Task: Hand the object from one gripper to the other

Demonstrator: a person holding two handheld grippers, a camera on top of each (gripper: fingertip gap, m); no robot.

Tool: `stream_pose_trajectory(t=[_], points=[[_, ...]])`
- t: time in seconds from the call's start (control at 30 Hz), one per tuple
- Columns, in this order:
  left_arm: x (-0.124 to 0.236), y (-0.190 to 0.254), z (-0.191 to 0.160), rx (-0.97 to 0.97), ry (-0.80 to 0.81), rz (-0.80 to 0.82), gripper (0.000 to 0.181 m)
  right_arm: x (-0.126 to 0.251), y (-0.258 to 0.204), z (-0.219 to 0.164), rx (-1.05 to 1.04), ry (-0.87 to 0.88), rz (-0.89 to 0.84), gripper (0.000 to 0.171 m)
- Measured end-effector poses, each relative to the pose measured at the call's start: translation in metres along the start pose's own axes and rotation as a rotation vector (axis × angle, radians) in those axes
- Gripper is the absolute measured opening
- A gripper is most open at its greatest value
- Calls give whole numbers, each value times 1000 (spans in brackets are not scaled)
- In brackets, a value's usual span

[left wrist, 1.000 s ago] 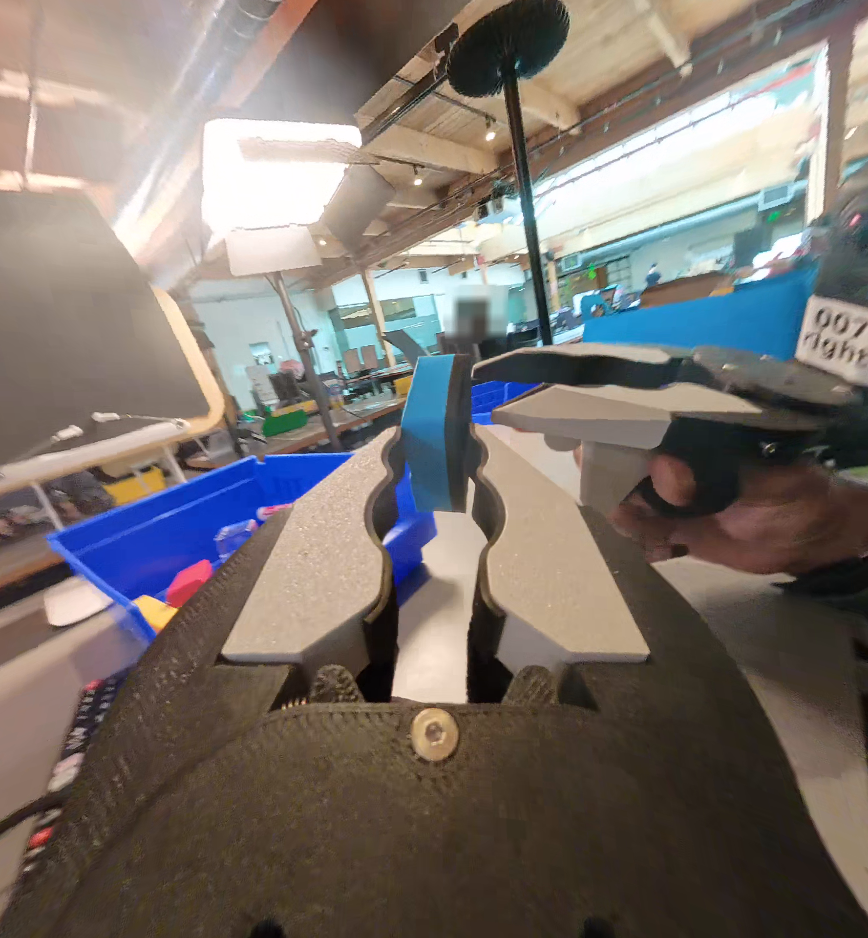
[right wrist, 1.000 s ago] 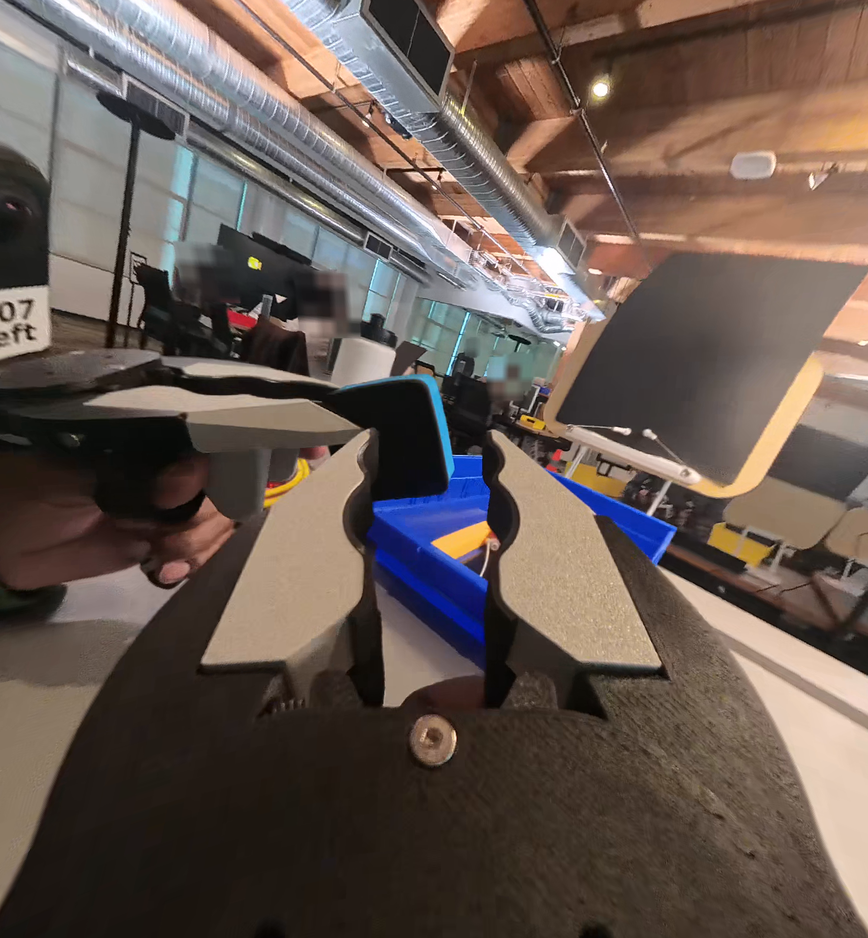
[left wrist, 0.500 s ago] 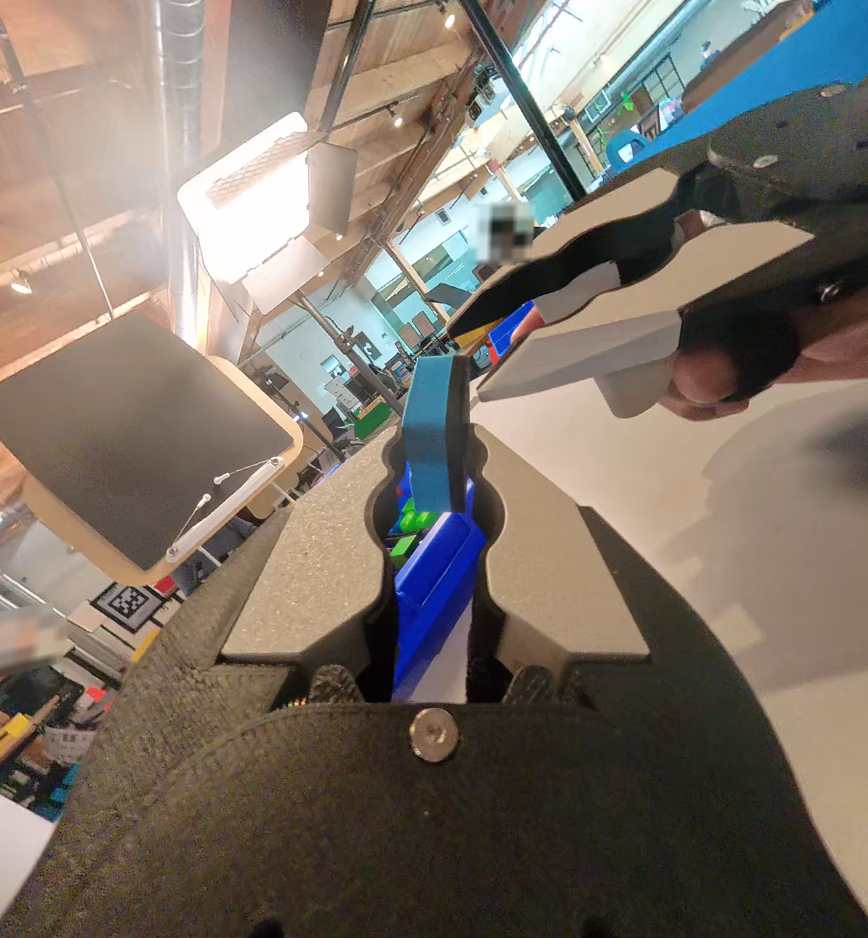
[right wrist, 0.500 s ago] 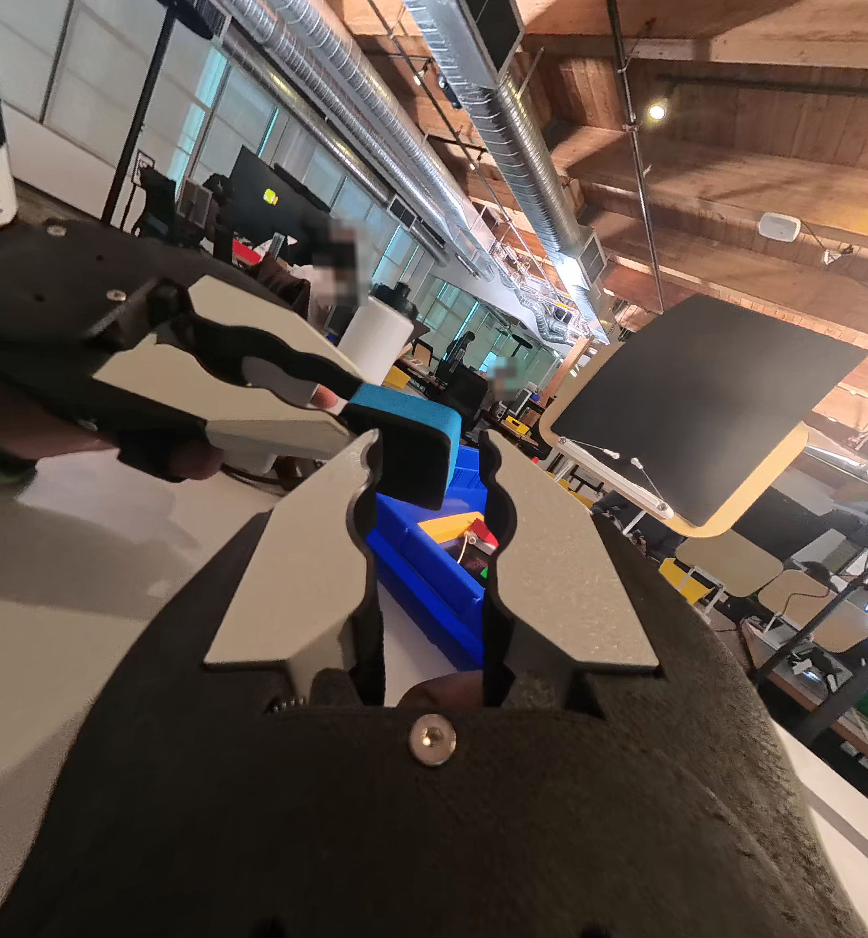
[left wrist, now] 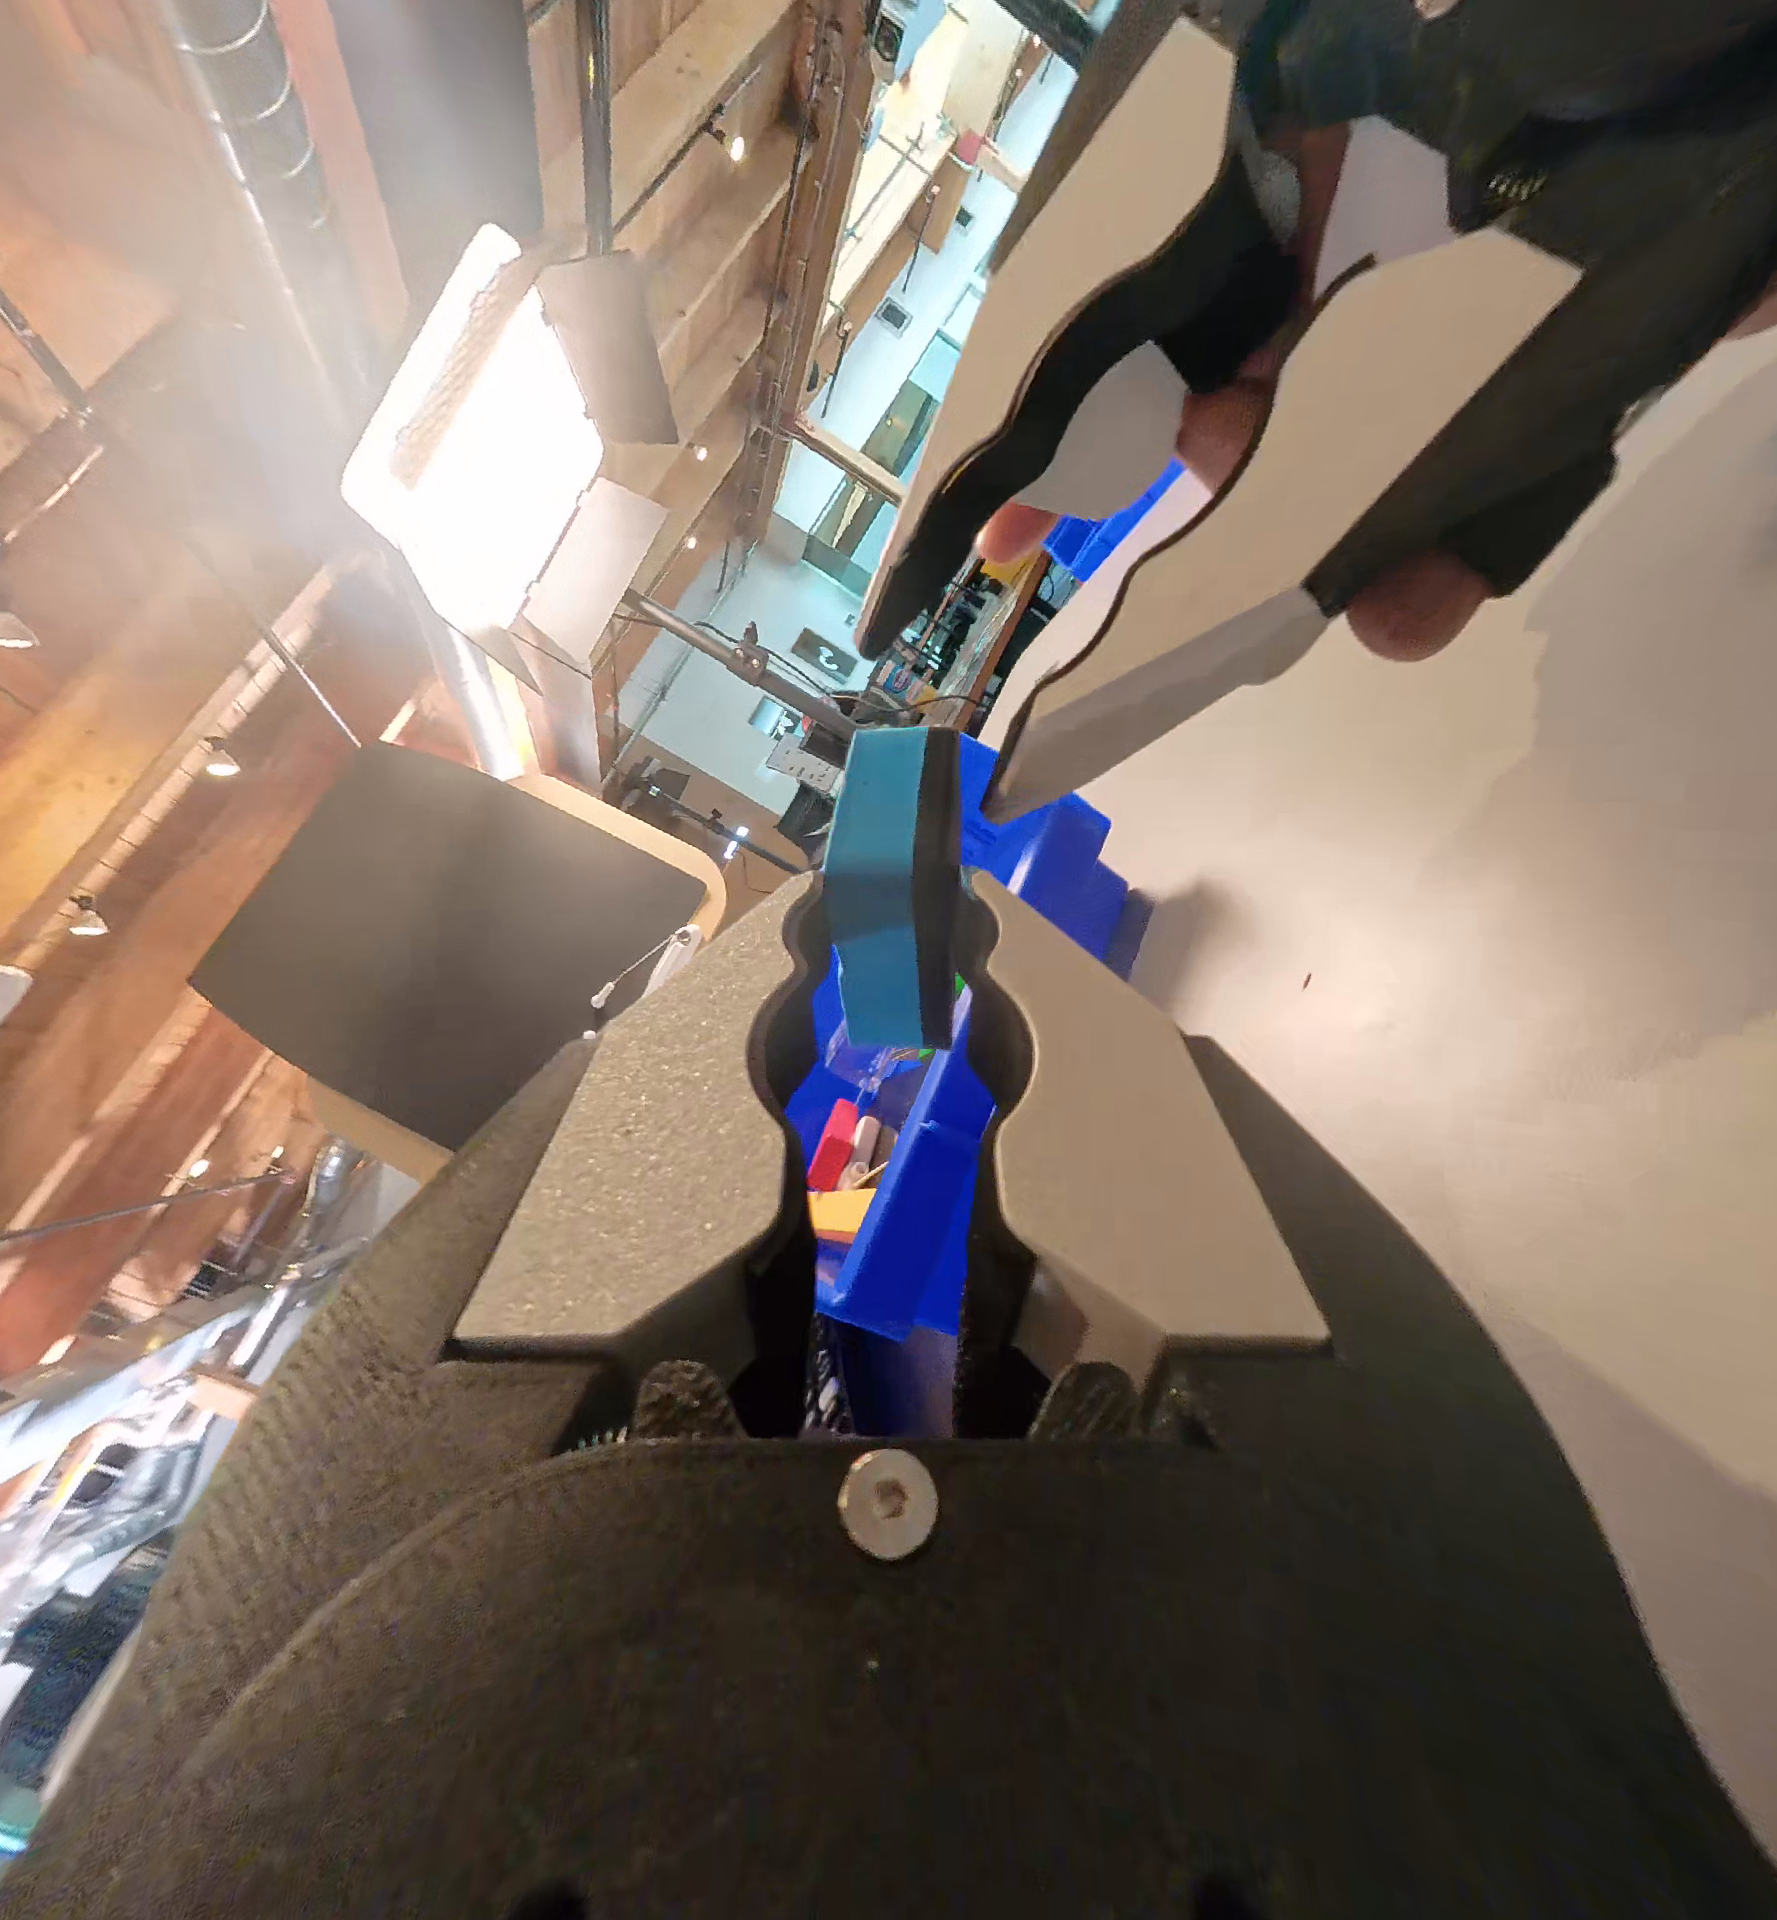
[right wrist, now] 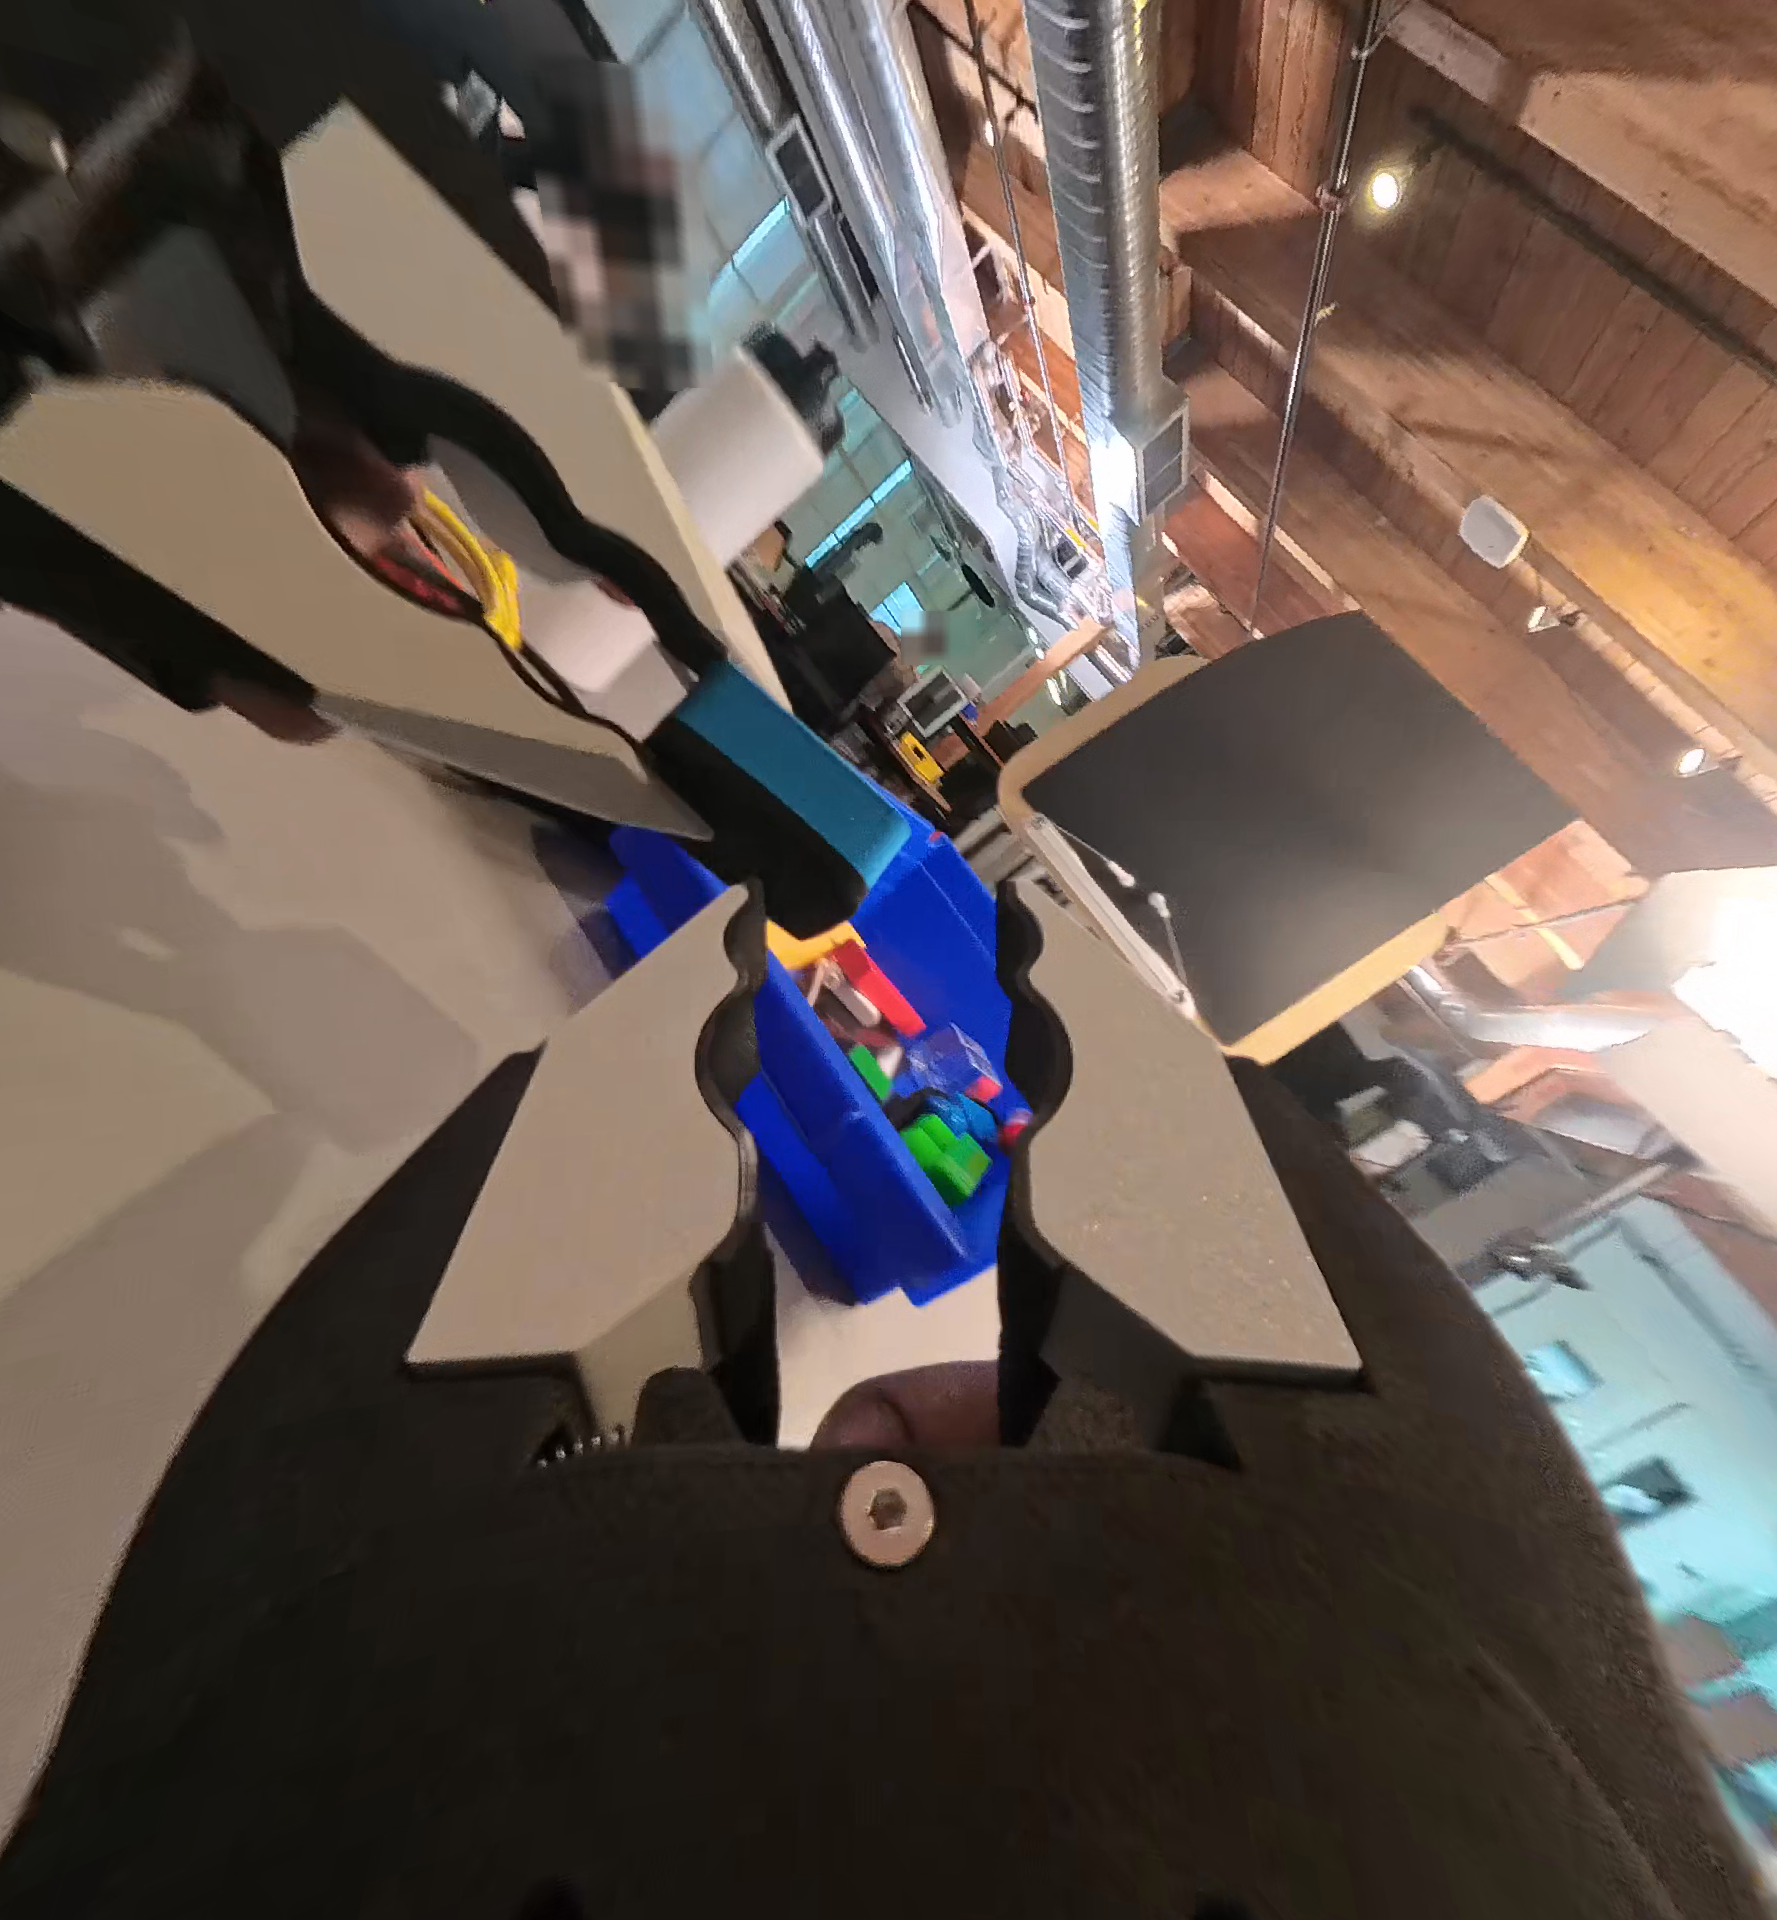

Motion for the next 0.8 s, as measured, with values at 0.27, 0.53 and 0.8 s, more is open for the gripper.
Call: stream_pose_trajectory(t=[0.27, 0.53, 0.8], points=[[-5, 13, -11, -173, -70, -7, 21, -5, -11, -11, 195, -79, -9, 43], [-7, 21, -13, -277, -90, -13, 21, -9, -21, -18, 305, -133, 9, 38], [-7, 23, -8, -287, -61, -16, 21, -10, -24, -18, 343, -140, 10, 30]])
Point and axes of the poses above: each gripper's, where its closed fingertips meet, x back along the fingers, z out of its top, y = z × x across the jaws, the point moved 1 cm from there along x, back along the fingers, and after that the axes turned 9 degrees about x, right-handed, at the moved point
